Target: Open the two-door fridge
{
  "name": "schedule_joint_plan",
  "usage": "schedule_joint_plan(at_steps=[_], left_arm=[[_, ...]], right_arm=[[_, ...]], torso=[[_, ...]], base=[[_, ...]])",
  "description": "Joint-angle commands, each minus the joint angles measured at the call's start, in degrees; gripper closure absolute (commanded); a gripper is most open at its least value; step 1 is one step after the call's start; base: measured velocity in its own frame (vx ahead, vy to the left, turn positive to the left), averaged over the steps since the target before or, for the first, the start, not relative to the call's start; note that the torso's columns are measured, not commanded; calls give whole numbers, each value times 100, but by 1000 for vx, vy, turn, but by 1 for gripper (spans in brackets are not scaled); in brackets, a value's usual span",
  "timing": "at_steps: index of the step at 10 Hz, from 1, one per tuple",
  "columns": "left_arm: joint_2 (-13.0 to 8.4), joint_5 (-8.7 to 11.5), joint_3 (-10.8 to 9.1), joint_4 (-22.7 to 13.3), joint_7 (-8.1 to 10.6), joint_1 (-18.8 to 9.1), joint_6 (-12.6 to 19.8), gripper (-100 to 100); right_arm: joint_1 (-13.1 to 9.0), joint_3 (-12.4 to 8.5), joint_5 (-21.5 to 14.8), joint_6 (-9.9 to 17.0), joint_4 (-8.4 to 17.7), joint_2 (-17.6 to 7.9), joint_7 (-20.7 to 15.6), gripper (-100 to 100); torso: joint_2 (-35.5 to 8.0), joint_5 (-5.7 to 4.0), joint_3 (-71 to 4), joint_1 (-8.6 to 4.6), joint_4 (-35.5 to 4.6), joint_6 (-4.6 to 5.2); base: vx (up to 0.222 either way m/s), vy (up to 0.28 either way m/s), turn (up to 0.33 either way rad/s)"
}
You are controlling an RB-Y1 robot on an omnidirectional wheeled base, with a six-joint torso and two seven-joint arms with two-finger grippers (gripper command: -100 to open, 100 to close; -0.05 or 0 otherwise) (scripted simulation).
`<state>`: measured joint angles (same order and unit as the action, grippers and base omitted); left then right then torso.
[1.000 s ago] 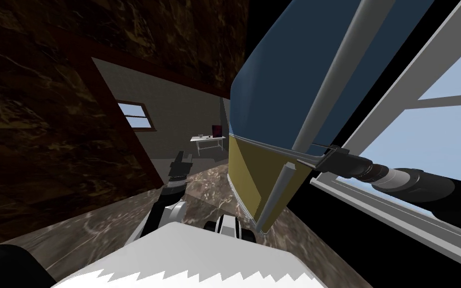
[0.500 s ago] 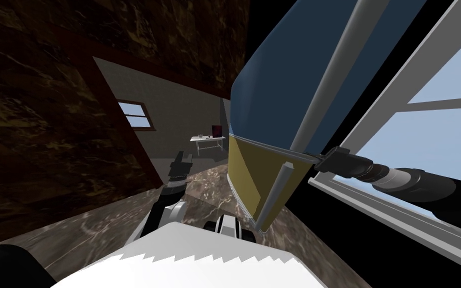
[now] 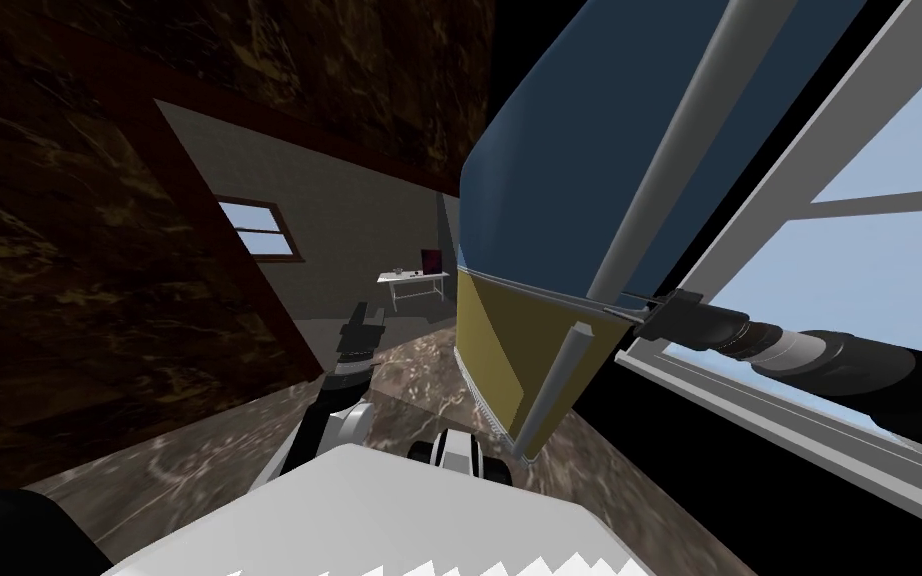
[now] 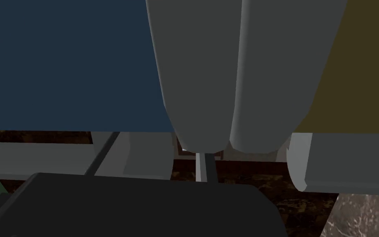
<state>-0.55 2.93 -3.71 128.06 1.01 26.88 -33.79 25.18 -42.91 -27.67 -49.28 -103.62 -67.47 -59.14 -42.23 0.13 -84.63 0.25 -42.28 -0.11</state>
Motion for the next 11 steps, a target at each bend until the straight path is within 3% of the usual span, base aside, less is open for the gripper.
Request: schedule_joint_plan(at_steps=[1,10,11], left_arm=[[0,0,0,0,0,0,0,0],[0,0,0,0,0,0,0,0],[0,0,0,0,0,0,0,0]], right_arm=[[6,-7,39,147,137,-164,272,-100],[55,-46,192,596,744,-756,1222,-100],[47,-37,183,563,705,-726,1150,-100]], torso=[[0,-6,1,-9,2,3],[-5,-14,6,-26,0,10],[-5,-14,6,-26,0,10]], base=[[-10,78,-40],[-14,75,-35],[-9,30,-7]])
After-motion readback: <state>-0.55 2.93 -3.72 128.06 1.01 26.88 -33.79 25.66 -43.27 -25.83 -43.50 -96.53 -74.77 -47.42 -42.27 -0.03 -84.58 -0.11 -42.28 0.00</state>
